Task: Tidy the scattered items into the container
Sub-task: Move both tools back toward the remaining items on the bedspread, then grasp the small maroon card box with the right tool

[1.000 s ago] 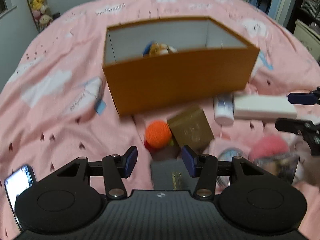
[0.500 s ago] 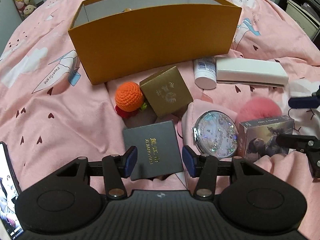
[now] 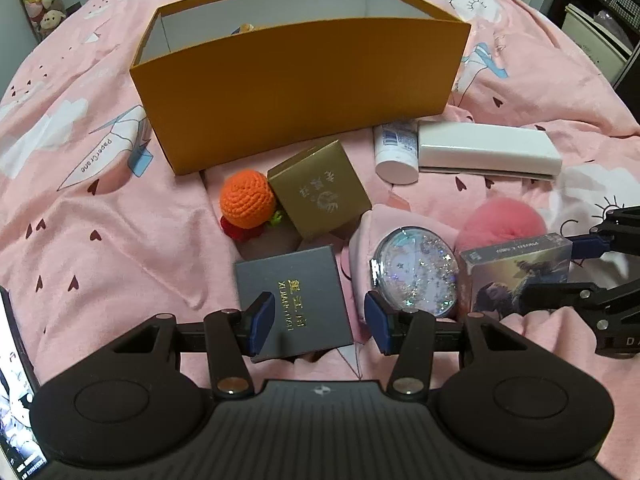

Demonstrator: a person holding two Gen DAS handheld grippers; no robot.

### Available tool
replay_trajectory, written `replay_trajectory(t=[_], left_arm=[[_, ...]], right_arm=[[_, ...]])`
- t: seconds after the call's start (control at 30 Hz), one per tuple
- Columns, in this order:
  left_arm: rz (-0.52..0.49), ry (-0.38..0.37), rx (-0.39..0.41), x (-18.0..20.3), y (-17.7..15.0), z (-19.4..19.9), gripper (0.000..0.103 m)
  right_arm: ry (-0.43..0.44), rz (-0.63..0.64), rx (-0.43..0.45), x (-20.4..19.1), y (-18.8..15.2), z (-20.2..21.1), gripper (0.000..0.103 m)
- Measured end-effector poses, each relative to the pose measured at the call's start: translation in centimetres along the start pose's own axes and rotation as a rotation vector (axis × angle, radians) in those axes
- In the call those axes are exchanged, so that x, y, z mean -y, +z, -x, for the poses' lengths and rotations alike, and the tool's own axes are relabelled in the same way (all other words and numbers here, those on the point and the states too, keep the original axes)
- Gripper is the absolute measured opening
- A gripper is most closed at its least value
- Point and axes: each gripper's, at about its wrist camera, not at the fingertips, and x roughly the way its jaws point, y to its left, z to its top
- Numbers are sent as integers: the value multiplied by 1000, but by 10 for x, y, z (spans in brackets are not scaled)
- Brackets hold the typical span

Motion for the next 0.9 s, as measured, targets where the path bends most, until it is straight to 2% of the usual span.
replay_trajectory(t=[0.23, 0.47, 0.6, 0.77, 0.9], left_arm=[[-20, -8, 13, 4, 0, 5, 58], [-21, -4, 19, 2, 0, 6, 58], [-19, -6, 24, 1, -1, 7, 58], [-22, -2, 26, -1, -1, 8, 58], [-22, 0, 26, -1, -1, 8, 58]], right_arm=[[50, 51, 36, -9, 8, 9, 46], [84, 208, 48, -24, 20, 9, 45], [121, 286, 20, -24, 27, 2, 45], [175, 261, -70, -14, 33, -27, 55], [207, 211, -72, -12, 34, -35, 52]])
